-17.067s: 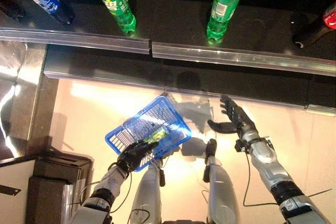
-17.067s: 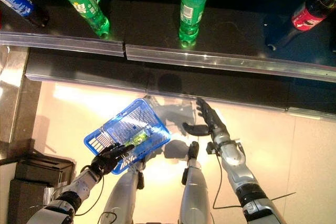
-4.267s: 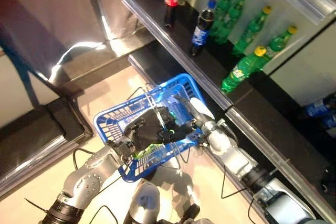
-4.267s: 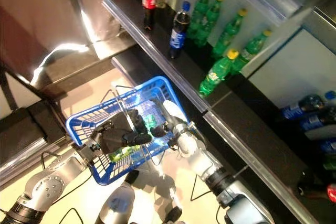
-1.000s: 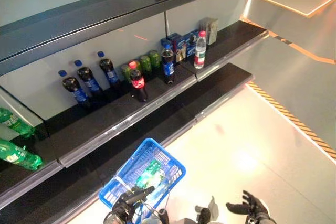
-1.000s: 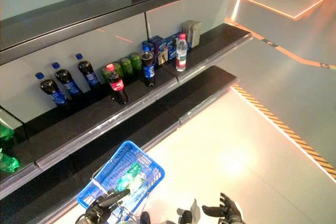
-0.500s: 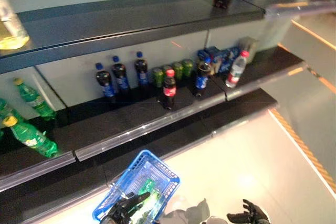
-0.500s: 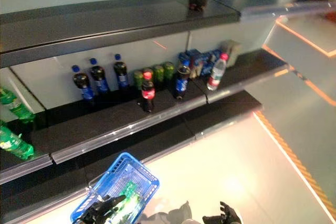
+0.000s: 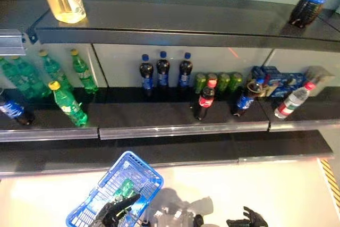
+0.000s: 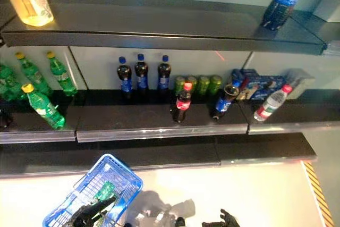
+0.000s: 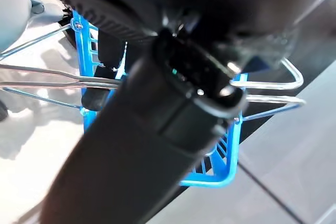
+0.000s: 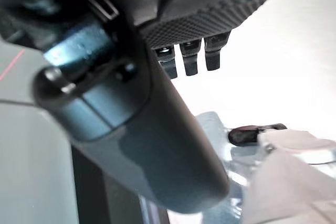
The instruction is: Pick up the drink and place into the basket.
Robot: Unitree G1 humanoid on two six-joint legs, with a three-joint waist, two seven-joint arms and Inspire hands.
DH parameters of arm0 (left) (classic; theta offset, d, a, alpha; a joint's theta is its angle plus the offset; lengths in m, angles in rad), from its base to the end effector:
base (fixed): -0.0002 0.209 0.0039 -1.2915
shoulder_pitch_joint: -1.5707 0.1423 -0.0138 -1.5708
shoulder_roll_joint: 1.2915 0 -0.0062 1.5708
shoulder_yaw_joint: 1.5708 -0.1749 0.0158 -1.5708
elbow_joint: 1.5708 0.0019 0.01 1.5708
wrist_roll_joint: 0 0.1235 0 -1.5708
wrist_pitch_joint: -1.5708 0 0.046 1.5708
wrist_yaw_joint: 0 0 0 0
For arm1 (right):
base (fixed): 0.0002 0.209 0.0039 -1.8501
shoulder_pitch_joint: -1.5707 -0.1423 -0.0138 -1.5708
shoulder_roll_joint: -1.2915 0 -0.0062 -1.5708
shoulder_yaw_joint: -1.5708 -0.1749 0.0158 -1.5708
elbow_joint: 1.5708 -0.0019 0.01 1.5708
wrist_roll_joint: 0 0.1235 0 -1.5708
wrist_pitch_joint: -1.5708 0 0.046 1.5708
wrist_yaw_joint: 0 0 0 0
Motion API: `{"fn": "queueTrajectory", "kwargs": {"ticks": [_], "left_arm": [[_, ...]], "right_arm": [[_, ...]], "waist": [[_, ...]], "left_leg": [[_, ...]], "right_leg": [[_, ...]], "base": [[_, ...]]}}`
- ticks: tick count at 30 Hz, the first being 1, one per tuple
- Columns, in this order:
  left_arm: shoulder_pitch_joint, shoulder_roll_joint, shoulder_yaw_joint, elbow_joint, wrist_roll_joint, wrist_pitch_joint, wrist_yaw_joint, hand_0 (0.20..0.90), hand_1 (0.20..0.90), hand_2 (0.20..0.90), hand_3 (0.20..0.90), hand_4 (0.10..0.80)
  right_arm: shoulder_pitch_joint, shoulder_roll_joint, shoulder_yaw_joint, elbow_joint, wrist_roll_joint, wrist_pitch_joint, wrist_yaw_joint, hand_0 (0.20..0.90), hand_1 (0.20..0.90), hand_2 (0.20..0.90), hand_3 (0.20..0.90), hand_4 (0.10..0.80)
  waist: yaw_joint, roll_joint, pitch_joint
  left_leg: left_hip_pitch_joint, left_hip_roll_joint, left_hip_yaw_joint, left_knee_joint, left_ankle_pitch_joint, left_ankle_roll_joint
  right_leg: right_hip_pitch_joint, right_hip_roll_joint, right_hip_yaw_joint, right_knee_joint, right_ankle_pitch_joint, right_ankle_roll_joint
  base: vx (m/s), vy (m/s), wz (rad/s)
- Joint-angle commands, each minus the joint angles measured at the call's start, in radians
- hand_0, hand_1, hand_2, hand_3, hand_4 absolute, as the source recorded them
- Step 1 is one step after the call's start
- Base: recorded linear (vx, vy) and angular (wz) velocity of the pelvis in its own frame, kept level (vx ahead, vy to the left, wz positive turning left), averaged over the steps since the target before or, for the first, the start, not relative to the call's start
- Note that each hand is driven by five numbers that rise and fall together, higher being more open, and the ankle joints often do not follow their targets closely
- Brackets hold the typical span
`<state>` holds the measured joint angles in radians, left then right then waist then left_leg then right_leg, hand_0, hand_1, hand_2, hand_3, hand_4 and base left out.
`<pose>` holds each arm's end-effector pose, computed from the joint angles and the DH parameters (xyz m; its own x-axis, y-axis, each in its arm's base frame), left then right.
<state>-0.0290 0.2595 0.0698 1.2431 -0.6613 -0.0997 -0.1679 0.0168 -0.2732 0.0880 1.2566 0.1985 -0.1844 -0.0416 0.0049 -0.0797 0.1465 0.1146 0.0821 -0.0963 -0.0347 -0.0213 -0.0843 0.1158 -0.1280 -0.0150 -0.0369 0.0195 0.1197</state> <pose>0.0778 0.2414 -0.0851 0.5150 0.1831 -0.8374 -0.5502 0.8197 -0.1592 0.0644 -0.2353 -0.0884 0.4566 -0.2741 -0.8464 0.1207 0.9616 -0.2463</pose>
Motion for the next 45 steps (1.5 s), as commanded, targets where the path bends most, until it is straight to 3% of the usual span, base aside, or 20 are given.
{"fn": "queueTrajectory", "kwargs": {"ticks": [1, 4, 10, 15, 27, 32, 35, 45], "left_arm": [[-0.029, 0.078, -0.039, -0.074, 0.037, -0.077, -0.070, 0.300, 0.300, 0.300, 0.200, 0.100], [-0.034, 0.074, -0.038, -0.104, 0.006, -0.061, -0.066, 0.300, 0.300, 0.300, 0.200, 0.100], [-0.037, 0.038, -0.064, -0.139, -0.018, -0.039, -0.061, 0.300, 0.300, 0.300, 0.200, 0.100], [-0.026, 0.039, -0.070, -0.147, -0.003, -0.031, -0.047, 0.300, 0.300, 0.300, 0.200, 0.100], [-0.007, 0.066, -0.021, -0.097, 0.011, -0.037, -0.070, 0.300, 0.300, 0.300, 0.200, 0.100], [-0.044, 0.046, -0.063, -0.129, -0.025, -0.043, -0.057, 0.300, 0.300, 0.300, 0.200, 0.100], [-0.119, 0.028, -0.113, -0.160, -0.079, -0.066, -0.011, 0.300, 0.300, 0.300, 0.200, 0.100], [-0.206, 0.035, -0.155, -0.184, -0.159, -0.098, 0.038, 0.300, 0.300, 0.300, 0.200, 0.100]], "right_arm": [[-0.048, -0.049, -0.026, -0.015, 0.026, -0.019, -0.013, 0.900, 0.900, 0.900, 0.900, 0.800], [-0.064, -0.059, -0.004, -0.037, 0.058, 0.000, -0.027, 0.900, 0.900, 0.900, 0.900, 0.800], [-0.062, -0.087, -0.018, -0.039, 0.053, -0.004, -0.042, 0.900, 0.900, 0.900, 0.900, 0.800], [-0.050, -0.091, -0.034, -0.021, 0.042, -0.011, -0.034, 0.900, 0.900, 0.900, 0.900, 0.800], [-0.015, -0.097, -0.044, -0.016, 0.018, -0.008, -0.012, 0.900, 0.900, 0.900, 0.900, 0.800], [-0.037, -0.101, -0.021, -0.013, 0.028, 0.000, -0.021, 0.900, 0.900, 0.900, 0.900, 0.800], [-0.103, -0.099, 0.003, -0.005, 0.061, -0.010, -0.031, 0.900, 0.900, 0.900, 0.900, 0.800], [-0.200, -0.124, 0.047, -0.046, 0.116, -0.041, -0.005, 0.900, 0.900, 0.900, 0.900, 0.800]], "waist": [[0.033, 0.012, -0.001], [0.058, 0.009, 0.007], [0.043, 0.050, -0.005], [0.036, 0.066, -0.016], [0.002, 0.089, -0.033], [-0.014, 0.103, -0.016], [-0.018, 0.109, 0.042], [-0.036, 0.110, 0.180]], "left_leg": [[-0.065, -0.022, 0.051, 0.165, -0.087, 0.059], [-0.073, 0.025, 0.031, 0.181, -0.076, 0.017], [-0.058, 0.060, 0.048, 0.070, -0.013, -0.010], [-0.026, 0.067, 0.058, 0.026, -0.001, -0.023], [0.049, 0.071, 0.087, -0.016, -0.005, -0.022], [0.001, 0.069, 0.100, -0.046, 0.018, -0.016], [-0.108, 0.074, 0.109, -0.053, 0.056, -0.018], [-0.267, 0.070, 0.094, -0.053, 0.107, -0.021]], "right_leg": [[-0.106, -0.070, 0.055, 0.147, 0.016, 0.068], [-0.083, -0.078, -0.013, 0.129, 0.001, 0.056], [-0.079, -0.082, -0.058, 0.067, 0.012, 0.053], [-0.046, -0.083, -0.079, 0.043, 0.006, 0.056], [-0.001, -0.083, -0.065, 0.067, -0.033, 0.058], [-0.063, -0.076, -0.041, 0.048, -0.009, 0.057], [-0.160, -0.068, -0.041, 0.016, 0.040, 0.051], [-0.336, -0.036, -0.022, 0.021, 0.085, 0.025]], "base": [[0.074, -0.389, 0.70], [0.031, -0.348, 0.62], [-0.040, -0.105, 0.17], [0.010, -0.012, 0.08], [0.046, 0.003, -0.02], [-0.137, 0.000, -0.15], [-0.343, -0.029, -0.31], [-0.197, -0.001, -0.08]]}}
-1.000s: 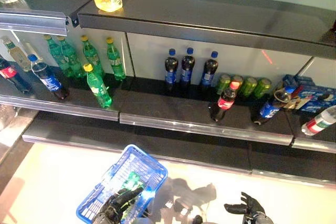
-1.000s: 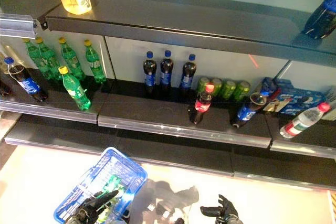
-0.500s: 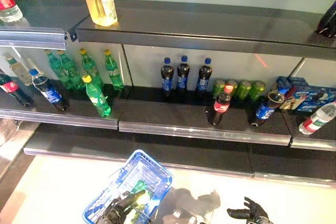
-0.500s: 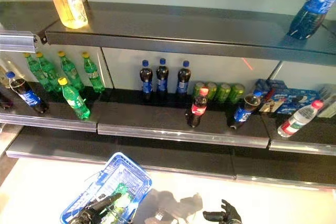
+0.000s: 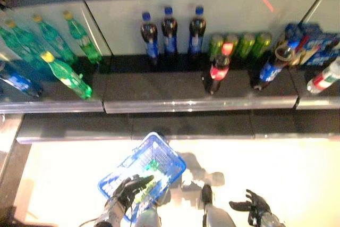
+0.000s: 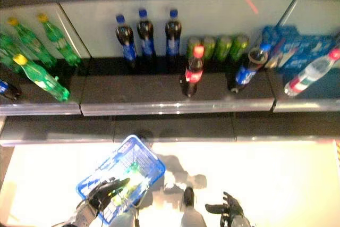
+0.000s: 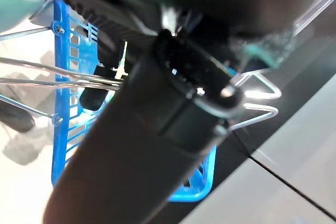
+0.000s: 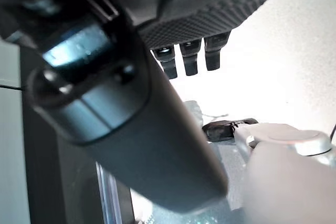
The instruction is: Pick up the drink and place into the basket.
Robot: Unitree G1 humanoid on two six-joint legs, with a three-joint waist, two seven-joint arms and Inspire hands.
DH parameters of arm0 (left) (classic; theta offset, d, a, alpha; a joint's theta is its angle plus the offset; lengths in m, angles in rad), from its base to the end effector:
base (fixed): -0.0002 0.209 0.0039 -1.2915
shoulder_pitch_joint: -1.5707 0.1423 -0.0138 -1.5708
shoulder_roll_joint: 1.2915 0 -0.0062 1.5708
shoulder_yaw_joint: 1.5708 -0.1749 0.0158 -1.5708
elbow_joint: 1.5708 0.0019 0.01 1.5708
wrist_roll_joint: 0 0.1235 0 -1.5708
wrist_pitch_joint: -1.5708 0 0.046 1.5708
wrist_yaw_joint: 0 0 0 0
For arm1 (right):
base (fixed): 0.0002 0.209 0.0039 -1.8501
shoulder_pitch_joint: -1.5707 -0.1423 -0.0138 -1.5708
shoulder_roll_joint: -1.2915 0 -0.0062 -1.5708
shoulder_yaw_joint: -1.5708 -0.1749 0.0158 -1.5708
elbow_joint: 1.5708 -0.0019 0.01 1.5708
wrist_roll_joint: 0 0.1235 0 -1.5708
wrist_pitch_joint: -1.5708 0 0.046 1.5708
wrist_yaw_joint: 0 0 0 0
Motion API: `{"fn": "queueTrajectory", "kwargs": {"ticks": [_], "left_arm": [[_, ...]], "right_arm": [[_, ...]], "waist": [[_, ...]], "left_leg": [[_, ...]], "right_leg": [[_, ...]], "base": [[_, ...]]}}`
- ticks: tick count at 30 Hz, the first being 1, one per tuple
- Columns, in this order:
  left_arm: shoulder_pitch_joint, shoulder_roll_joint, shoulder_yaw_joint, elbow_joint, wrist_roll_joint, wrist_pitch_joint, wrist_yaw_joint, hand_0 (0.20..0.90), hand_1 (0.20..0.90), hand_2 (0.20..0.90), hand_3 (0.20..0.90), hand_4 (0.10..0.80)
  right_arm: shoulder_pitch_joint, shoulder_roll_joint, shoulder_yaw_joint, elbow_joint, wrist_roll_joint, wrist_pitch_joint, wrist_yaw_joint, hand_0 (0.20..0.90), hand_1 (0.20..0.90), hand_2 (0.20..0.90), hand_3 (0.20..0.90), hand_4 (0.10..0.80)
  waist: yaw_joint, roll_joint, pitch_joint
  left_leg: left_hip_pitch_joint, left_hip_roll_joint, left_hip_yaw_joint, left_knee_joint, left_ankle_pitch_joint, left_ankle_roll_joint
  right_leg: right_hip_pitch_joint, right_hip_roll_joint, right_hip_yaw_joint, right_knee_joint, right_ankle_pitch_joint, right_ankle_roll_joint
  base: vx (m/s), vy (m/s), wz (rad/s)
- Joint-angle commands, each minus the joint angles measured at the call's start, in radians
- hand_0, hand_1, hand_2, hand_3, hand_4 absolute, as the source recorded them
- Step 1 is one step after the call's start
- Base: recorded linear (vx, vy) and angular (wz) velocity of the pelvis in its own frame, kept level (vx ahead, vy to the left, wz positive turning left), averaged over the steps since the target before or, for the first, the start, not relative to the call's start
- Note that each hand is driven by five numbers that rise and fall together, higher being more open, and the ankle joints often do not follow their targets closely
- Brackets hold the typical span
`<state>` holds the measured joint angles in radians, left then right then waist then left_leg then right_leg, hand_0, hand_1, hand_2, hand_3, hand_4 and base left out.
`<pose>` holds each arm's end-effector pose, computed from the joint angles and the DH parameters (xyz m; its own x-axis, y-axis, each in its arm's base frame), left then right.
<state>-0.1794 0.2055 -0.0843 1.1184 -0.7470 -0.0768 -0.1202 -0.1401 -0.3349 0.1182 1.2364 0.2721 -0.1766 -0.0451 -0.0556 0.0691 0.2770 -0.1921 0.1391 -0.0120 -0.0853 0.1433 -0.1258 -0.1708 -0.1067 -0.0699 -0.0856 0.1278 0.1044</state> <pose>0.1471 0.2058 -0.0683 0.6890 0.0574 -0.7225 -0.3953 0.8653 -0.3083 0.1210 -0.2491 -0.0682 0.5958 -0.3000 -0.7450 0.1594 0.9533 -0.2565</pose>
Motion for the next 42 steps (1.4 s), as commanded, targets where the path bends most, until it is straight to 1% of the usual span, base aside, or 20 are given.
{"fn": "queueTrajectory", "kwargs": {"ticks": [1, 4, 7, 10, 12, 15, 16, 17, 18, 20, 21, 24, 27, 30, 35, 39, 42], "left_arm": [[-0.063, 0.091, -0.004, -0.063, -0.079, -0.118, -0.008, 0.300, 0.300, 0.300, 0.200, 0.100], [-0.083, 0.095, -0.011, -0.049, -0.092, -0.124, -0.002, 0.300, 0.300, 0.300, 0.200, 0.100], [-0.094, 0.107, -0.003, -0.034, -0.112, -0.123, -0.005, 0.300, 0.300, 0.300, 0.200, 0.100], [-0.093, 0.111, -0.001, -0.032, -0.107, -0.122, -0.004, 0.300, 0.300, 0.300, 0.200, 0.100], [-0.088, 0.116, 0.003, -0.027, -0.105, -0.124, -0.007, 0.300, 0.300, 0.300, 0.200, 0.100], [-0.077, 0.118, 0.009, -0.032, -0.106, -0.122, -0.004, 0.300, 0.300, 0.300, 0.200, 0.100], [-0.071, 0.123, 0.014, -0.038, -0.112, -0.116, -0.001, 0.300, 0.300, 0.300, 0.200, 0.100], [-0.069, 0.125, 0.019, -0.042, -0.129, -0.109, -0.001, 0.300, 0.300, 0.300, 0.200, 0.100], [-0.064, 0.127, 0.030, -0.045, -0.178, -0.098, 0.001, 0.300, 0.300, 0.300, 0.200, 0.100], [-0.056, 0.129, 0.050, -0.051, -0.208, -0.087, 0.004, 0.300, 0.300, 0.300, 0.200, 0.100], [-0.053, 0.130, 0.055, -0.055, -0.217, -0.084, 0.005, 0.300, 0.300, 0.300, 0.200, 0.100], [-0.044, 0.131, 0.064, -0.065, -0.227, -0.085, 0.006, 0.300, 0.300, 0.300, 0.200, 0.100], [-0.039, 0.130, 0.064, -0.079, -0.219, -0.088, 0.009, 0.300, 0.300, 0.300, 0.200, 0.100], [-0.039, 0.127, 0.058, -0.082, -0.214, -0.098, 0.009, 0.300, 0.300, 0.300, 0.200, 0.100], [-0.043, 0.119, 0.056, -0.070, -0.216, -0.110, -0.003, 0.300, 0.300, 0.300, 0.200, 0.100], [-0.049, 0.119, 0.053, -0.060, -0.216, -0.108, -0.017, 0.300, 0.300, 0.300, 0.200, 0.100], [-0.055, 0.118, 0.055, -0.045, -0.210, -0.107, -0.025, 0.300, 0.300, 0.300, 0.200, 0.100]], "right_arm": [[-0.050, -0.067, 0.022, -0.028, 0.049, -0.057, 0.000, 0.900, 0.900, 0.900, 0.900, 0.800], [-0.062, -0.073, 0.020, -0.029, 0.075, -0.092, 0.012, 0.900, 0.900, 0.900, 0.900, 0.800], [-0.067, -0.082, 0.030, -0.044, 0.081, -0.137, 0.029, 0.900, 0.900, 0.900, 0.900, 0.800], [-0.072, -0.081, 0.043, -0.069, 0.103, -0.181, 0.031, 0.900, 0.900, 0.900, 0.900, 0.800], [-0.071, -0.077, 0.058, -0.124, 0.110, -0.219, 0.022, 0.900, 0.900, 0.900, 0.900, 0.800], [-0.069, -0.070, 0.075, -0.221, 0.104, -0.243, -0.005, 0.900, 0.900, 0.900, 0.900, 0.800], [-0.070, -0.068, 0.090, -0.305, 0.092, -0.242, -0.023, 0.900, 0.900, 0.900, 0.900, 0.800], [-0.068, -0.066, 0.096, -0.346, 0.087, -0.252, -0.033, 0.900, 0.900, 0.900, 0.900, 0.800], [-0.063, -0.065, 0.106, -0.416, 0.078, -0.263, -0.052, 0.900, 0.900, 0.900, 0.900, 0.800], [-0.051, -0.064, 0.115, -0.501, 0.040, -0.301, -0.082, 0.900, 0.900, 0.900, 0.900, 0.800], [-0.046, -0.068, 0.121, -0.558, 0.032, -0.288, -0.103, 0.900, 0.900, 0.900, 0.900, 0.800], [-0.037, -0.083, 0.116, -0.724, 0.010, -0.300, -0.149, 0.900, 0.900, 0.900, 0.900, 0.800], [-0.034, -0.097, 0.094, -0.845, -0.012, -0.327, -0.162, 0.900, 0.900, 0.900, 0.900, 0.800], [-0.049, -0.127, 0.065, -0.953, 0.021, -0.357, -0.168, 0.900, 0.900, 0.900, 0.900, 0.800], [-0.082, -0.167, 0.033, -1.099, 0.017, -0.394, -0.183, 0.900, 0.900, 0.900, 0.900, 0.800], [-0.125, -0.202, 0.005, -1.169, 0.019, -0.403, -0.198, 0.900, 0.900, 0.900, 0.900, 0.800], [-0.164, -0.215, -0.015, -1.178, 0.044, -0.398, -0.194, 0.900, 0.900, 0.900, 0.900, 0.800]], "waist": [[0.025, -0.040, 0.061], [0.026, -0.049, 0.090], [0.026, -0.058, 0.107], [0.030, -0.066, 0.109], [0.034, -0.073, 0.112], [0.039, -0.080, 0.113], [0.043, -0.087, 0.114], [0.046, -0.092, 0.114], [0.047, -0.099, 0.115], [0.048, -0.110, 0.116], [0.047, -0.115, 0.116], [0.046, -0.125, 0.120], [0.045, -0.128, 0.122], [0.046, -0.127, 0.126], [0.049, -0.118, 0.131], [0.052, -0.109, 0.136], [0.056, -0.103, 0.135]], "left_leg": [[0.032, 0.013, 0.003, 0.012, -0.058, 0.019], [-0.043, 0.011, -0.029, 0.131, -0.081, 0.015], [-0.095, 0.008, -0.050, 0.241, -0.116, 0.012], [-0.125, 0.004, -0.058, 0.296, -0.141, 0.017], [-0.147, 0.001, -0.071, 0.339, -0.158, 0.018], [-0.150, 0.002, -0.081, 0.346, -0.164, 0.022], [-0.151, 0.005, -0.085, 0.345, -0.165, 0.024], [-0.152, 0.006, -0.087, 0.342, -0.165, 0.024], [-0.153, 0.008, -0.089, 0.337, -0.162, 0.023], [-0.153, 0.011, -0.091, 0.336, -0.163, 0.023], [-0.154, 0.011, -0.091, 0.336, -0.163, 0.024], [-0.160, 0.011, -0.096, 0.332, -0.162, 0.026], [-0.168, 0.009, -0.097, 0.333, -0.163, 0.029], [-0.174, 0.010, -0.096, 0.328, -0.162, 0.030], [-0.175, 0.011, -0.088, 0.306, -0.155, 0.029], [-0.177, 0.010, -0.085, 0.303, -0.152, 0.027], [-0.174, 0.010, -0.082, 0.301, -0.151, 0.022]], "right_leg": [[-0.068, -0.060, 0.037, 0.087, -0.025, 0.038], [-0.119, -0.073, 0.040, 0.176, -0.049, 0.030], [-0.157, -0.092, 0.036, 0.253, -0.077, 0.030], [-0.183, -0.102, 0.034, 0.293, -0.093, 0.032], [-0.196, -0.106, 0.036, 0.319, -0.104, 0.033], [-0.198, -0.103, 0.040, 0.325, -0.109, 0.035], [-0.201, -0.100, 0.040, 0.322, -0.107, 0.037], [-0.203, -0.098, 0.040, 0.320, -0.106, 0.038], [-0.201, -0.093, 0.039, 0.316, -0.104, 0.039], [-0.197, -0.089, 0.035, 0.312, -0.104, 0.042], [-0.197, -0.088, 0.034, 0.310, -0.103, 0.043], [-0.196, -0.086, 0.027, 0.301, -0.100, 0.045], [-0.197, -0.088, 0.023, 0.294, -0.097, 0.049], [-0.198, -0.091, 0.019, 0.283, -0.094, 0.054], [-0.197, -0.096, 0.014, 0.271, -0.094, 0.058], [-0.194, -0.101, 0.007, 0.267, -0.096, 0.057], [-0.186, -0.107, -0.004, 0.263, -0.099, 0.055]], "base": [[-0.154, 0.014, -0.24], [-0.136, -0.020, -0.14], [-0.095, -0.030, -0.02], [-0.063, -0.045, 0.01], [-0.052, -0.056, 0.06], [-0.022, -0.051, 0.10], [-0.037, -0.079, 0.05], [-0.046, -0.100, -0.02], [-0.030, -0.080, 0.02], [-0.014, -0.095, 0.04], [-0.016, -0.106, 0.00], [-0.020, -0.068, 0.01], [-0.017, -0.035, 0.02], [-0.024, -0.022, 0.11], [-0.014, 0.008, 0.05], [0.000, 0.000, 0.00], [0.000, 0.000, 0.00]]}}
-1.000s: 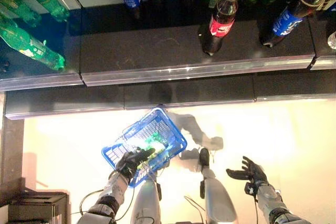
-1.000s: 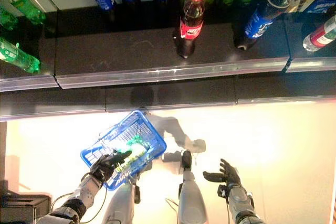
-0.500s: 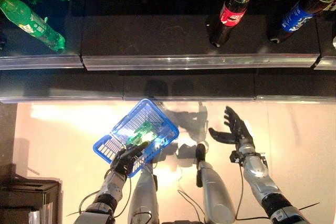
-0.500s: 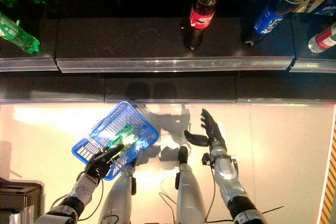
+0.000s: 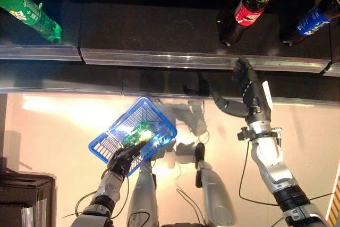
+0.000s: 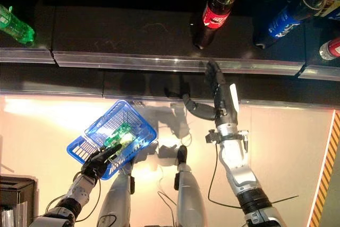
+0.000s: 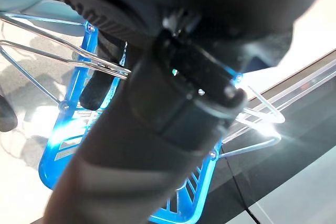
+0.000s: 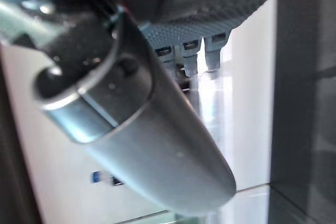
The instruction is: Pick up the drink and place into the basket.
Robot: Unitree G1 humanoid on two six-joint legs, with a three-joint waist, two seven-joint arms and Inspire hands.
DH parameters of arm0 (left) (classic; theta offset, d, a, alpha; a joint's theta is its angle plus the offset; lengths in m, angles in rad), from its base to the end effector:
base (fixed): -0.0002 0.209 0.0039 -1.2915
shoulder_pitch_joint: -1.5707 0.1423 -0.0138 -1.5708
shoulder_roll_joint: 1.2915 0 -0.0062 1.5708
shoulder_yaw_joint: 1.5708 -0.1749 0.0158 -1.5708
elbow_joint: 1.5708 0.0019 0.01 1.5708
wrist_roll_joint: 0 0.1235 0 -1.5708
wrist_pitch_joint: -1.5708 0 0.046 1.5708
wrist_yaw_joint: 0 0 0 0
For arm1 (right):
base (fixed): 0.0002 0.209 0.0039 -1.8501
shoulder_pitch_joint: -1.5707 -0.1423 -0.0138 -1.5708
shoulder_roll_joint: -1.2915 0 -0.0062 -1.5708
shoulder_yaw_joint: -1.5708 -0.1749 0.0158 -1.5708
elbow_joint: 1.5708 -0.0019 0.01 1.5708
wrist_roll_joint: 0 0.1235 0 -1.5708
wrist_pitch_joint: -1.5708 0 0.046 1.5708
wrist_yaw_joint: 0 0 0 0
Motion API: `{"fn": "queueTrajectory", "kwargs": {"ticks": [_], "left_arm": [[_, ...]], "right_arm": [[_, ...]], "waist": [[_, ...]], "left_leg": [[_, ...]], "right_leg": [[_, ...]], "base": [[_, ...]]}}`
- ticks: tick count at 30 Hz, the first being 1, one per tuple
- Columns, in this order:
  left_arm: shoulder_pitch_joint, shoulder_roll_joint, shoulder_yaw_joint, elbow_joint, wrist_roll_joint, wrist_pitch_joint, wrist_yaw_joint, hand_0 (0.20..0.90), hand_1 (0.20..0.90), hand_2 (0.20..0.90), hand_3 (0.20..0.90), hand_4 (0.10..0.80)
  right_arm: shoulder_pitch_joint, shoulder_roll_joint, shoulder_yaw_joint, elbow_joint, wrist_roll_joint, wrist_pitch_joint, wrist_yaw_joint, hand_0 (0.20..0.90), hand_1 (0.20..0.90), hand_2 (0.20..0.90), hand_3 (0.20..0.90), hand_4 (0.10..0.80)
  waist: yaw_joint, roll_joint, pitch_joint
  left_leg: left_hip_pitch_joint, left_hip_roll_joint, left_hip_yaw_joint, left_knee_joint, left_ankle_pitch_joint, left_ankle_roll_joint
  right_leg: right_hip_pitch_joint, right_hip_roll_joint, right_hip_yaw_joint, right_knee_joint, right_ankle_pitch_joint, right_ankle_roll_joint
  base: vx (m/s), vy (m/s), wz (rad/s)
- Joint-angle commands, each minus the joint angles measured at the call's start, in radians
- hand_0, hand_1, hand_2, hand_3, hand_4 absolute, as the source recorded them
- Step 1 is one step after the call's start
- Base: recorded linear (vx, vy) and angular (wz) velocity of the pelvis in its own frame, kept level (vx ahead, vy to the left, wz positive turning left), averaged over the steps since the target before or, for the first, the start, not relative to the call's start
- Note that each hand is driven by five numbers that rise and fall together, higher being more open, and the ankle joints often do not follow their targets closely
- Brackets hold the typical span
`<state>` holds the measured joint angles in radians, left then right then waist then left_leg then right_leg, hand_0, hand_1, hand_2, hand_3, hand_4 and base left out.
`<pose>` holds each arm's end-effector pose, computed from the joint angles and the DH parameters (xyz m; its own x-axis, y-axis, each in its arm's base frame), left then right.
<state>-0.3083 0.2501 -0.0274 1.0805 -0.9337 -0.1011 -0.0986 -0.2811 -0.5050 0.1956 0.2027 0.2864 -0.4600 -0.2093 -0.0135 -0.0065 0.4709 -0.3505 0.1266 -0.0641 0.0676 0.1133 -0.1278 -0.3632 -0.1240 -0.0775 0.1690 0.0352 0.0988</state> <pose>0.1926 0.2188 -0.0387 0.8064 0.1459 -0.5730 -0.4624 0.7596 -0.4574 0.2330 -0.2024 0.1061 0.8817 0.0387 0.4702 0.0427 0.9860 -0.1612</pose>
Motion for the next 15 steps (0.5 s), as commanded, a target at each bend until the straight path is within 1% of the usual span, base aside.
{"fn": "queueTrajectory", "kwargs": {"ticks": [1, 6, 9, 15], "left_arm": [[0.072, 0.075, -0.003, -0.005, -0.023, -0.079, -0.047, 0.300, 0.300, 0.300, 0.200, 0.100], [0.077, 0.075, -0.010, -0.011, -0.015, -0.075, -0.053, 0.300, 0.300, 0.300, 0.200, 0.100], [0.076, 0.075, -0.015, -0.013, -0.006, -0.067, -0.054, 0.300, 0.300, 0.300, 0.200, 0.100], [0.073, 0.070, -0.024, -0.027, 0.000, -0.059, -0.048, 0.300, 0.300, 0.300, 0.200, 0.100]], "right_arm": [[-0.035, -0.049, -0.092, -0.139, 0.027, -0.111, -0.034, 0.900, 0.900, 0.900, 0.900, 0.800], [-0.097, -0.066, -0.104, -0.111, 0.059, -0.106, -0.039, 0.900, 0.900, 0.900, 0.900, 0.800], [-0.122, -0.064, -0.122, -0.109, 0.061, -0.104, -0.041, 0.900, 0.900, 0.900, 0.900, 0.800], [-0.148, -0.073, -0.145, -0.097, 0.076, -0.102, -0.053, 0.900, 0.900, 0.900, 0.900, 0.800]], "waist": [[0.015, -0.026, -0.059], [0.029, -0.022, -0.056], [0.031, -0.017, -0.054], [0.034, -0.007, -0.046]], "left_leg": [[-0.015, 0.022, -0.029, 0.150, -0.121, 0.023], [-0.010, 0.020, -0.034, 0.158, -0.126, 0.022], [-0.010, 0.014, -0.041, 0.169, -0.129, 0.023], [-0.008, 0.007, -0.042, 0.164, -0.127, 0.027]], "right_leg": [[0.008, -0.091, 0.002, 0.009, -0.007, 0.060], [0.020, -0.098, -0.015, 0.008, -0.011, 0.056], [0.026, -0.098, -0.015, 0.010, -0.013, 0.051], [0.029, -0.102, -0.020, 0.005, -0.011, 0.050]], "base": [[0.035, 0.023, 0.00], [0.042, -0.005, 0.02], [0.056, -0.008, 0.04], [0.018, 0.008, 0.07]]}}
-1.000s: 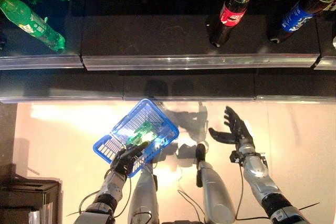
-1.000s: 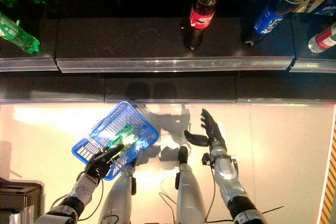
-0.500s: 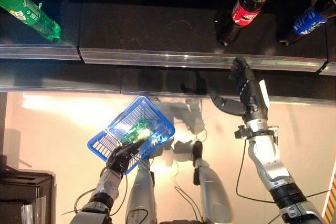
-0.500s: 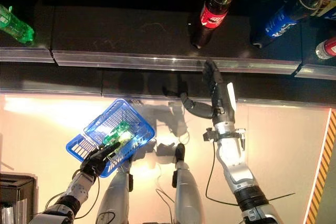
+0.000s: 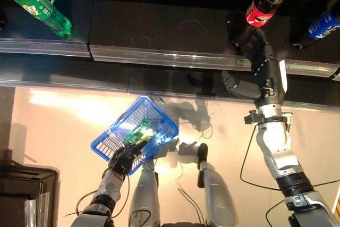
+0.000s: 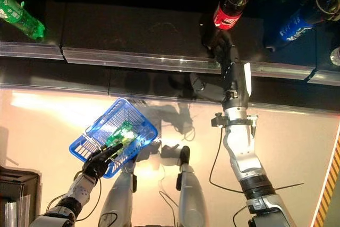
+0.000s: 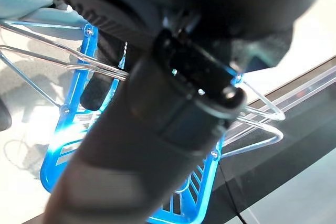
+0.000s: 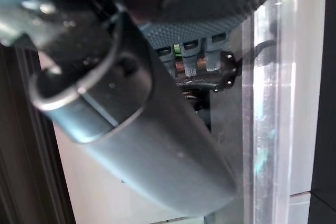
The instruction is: Pick up the drink and place into the basket.
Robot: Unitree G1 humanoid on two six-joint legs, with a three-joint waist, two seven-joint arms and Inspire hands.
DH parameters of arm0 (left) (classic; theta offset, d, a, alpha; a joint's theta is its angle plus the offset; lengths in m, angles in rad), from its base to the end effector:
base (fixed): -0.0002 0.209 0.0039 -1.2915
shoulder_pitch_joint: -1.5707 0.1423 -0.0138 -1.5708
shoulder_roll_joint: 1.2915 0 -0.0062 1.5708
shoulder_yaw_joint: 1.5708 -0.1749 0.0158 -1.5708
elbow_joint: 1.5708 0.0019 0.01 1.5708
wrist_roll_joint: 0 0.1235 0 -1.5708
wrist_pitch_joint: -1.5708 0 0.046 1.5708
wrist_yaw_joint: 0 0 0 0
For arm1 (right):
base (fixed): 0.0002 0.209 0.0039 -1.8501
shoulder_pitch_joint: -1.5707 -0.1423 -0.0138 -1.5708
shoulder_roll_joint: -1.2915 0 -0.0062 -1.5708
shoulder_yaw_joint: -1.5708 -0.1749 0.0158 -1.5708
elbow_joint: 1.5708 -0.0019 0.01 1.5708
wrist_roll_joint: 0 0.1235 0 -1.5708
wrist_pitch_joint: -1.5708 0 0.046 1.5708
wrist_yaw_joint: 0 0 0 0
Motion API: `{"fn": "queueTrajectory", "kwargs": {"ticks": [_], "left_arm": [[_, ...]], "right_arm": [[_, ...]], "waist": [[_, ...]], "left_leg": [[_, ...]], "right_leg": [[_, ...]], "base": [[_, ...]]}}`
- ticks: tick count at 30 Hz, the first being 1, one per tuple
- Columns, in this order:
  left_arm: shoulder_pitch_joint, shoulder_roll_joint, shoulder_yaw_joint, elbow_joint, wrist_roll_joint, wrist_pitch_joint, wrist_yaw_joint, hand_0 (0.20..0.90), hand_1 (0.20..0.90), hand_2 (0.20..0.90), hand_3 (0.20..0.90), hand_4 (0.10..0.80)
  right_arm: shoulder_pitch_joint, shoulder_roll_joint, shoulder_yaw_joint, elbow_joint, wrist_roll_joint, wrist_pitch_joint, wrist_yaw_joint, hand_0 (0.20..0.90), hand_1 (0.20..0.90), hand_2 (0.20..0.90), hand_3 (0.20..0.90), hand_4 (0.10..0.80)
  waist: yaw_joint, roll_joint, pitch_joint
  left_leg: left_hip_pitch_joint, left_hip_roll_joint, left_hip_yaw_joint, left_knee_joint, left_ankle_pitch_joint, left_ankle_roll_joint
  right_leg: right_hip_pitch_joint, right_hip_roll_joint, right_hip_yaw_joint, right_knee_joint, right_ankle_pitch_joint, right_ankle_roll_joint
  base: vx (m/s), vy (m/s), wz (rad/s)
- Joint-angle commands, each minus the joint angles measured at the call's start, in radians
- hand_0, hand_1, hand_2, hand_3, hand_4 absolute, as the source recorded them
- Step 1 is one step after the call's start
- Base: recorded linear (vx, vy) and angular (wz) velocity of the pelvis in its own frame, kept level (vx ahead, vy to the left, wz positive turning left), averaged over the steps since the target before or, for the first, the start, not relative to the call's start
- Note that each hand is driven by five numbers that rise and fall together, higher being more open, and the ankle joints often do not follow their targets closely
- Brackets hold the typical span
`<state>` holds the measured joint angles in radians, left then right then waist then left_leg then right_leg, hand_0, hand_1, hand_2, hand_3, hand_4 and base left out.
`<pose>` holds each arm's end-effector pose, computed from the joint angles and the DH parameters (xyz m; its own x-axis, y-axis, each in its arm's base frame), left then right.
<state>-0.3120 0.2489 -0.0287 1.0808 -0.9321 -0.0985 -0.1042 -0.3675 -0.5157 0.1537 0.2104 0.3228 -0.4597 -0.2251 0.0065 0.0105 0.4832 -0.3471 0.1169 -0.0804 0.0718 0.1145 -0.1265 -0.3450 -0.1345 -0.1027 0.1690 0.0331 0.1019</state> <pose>0.1936 0.2181 -0.0382 0.8101 0.1374 -0.5700 -0.4541 0.7620 -0.4616 0.2460 -0.2065 0.1295 0.8338 -0.0106 0.5519 0.0850 0.9903 -0.1095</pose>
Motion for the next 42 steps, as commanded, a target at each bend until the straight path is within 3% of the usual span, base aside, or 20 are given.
{"fn": "queueTrajectory", "kwargs": {"ticks": [1, 11, 23, 42], "left_arm": [[0.078, 0.070, -0.024, -0.030, -0.001, -0.061, -0.042, 0.300, 0.300, 0.300, 0.200, 0.100], [0.066, 0.069, -0.043, -0.035, 0.001, -0.053, -0.036, 0.300, 0.300, 0.300, 0.200, 0.100], [0.058, 0.065, -0.068, -0.048, -0.011, -0.045, -0.021, 0.300, 0.300, 0.300, 0.200, 0.100], [0.048, 0.077, -0.103, -0.071, 0.009, -0.021, -0.011, 0.300, 0.300, 0.300, 0.200, 0.100]], "right_arm": [[-0.064, -0.062, -0.106, -0.103, 0.041, -0.099, -0.040, 0.900, 0.900, 0.900, 0.900, 0.800], [-0.107, -0.070, -0.143, -0.033, 0.138, -0.091, -0.065, 0.900, 0.900, 0.900, 0.900, 0.800], [-0.154, -0.077, -0.161, 0.042, 0.125, -0.043, -0.208, 0.900, 0.900, 0.900, 0.900, 0.800], [-0.294, -0.169, -0.144, 0.171, 0.154, 0.030, -0.209, 0.900, 0.900, 0.900, 0.900, 0.800]], "waist": [[0.015, -0.023, -0.058], [0.022, -0.016, -0.053], [0.031, -0.005, -0.043], [0.055, 0.002, -0.041]], "left_leg": [[-0.011, 0.015, -0.025, 0.160, -0.129, 0.026], [-0.003, 0.012, -0.017, 0.149, -0.125, 0.028], [0.001, 0.008, -0.017, 0.151, -0.123, 0.030], [0.006, 0.004, -0.016, 0.146, -0.118, 0.028]], "right_leg": [[0.012, -0.092, 0.005, 0.004, -0.010, 0.047], [0.021, -0.100, -0.009, -0.005, -0.004, 0.049], [0.027, -0.106, -0.020, -0.002, -0.003, 0.048], [0.039, -0.111, -0.036, -0.014, 0.004, 0.049]], "base": [[0.010, 0.000, 0.04], [0.005, -0.002, 0.02], [0.000, 0.000, 0.00], [0.000, 0.000, 0.00]]}}
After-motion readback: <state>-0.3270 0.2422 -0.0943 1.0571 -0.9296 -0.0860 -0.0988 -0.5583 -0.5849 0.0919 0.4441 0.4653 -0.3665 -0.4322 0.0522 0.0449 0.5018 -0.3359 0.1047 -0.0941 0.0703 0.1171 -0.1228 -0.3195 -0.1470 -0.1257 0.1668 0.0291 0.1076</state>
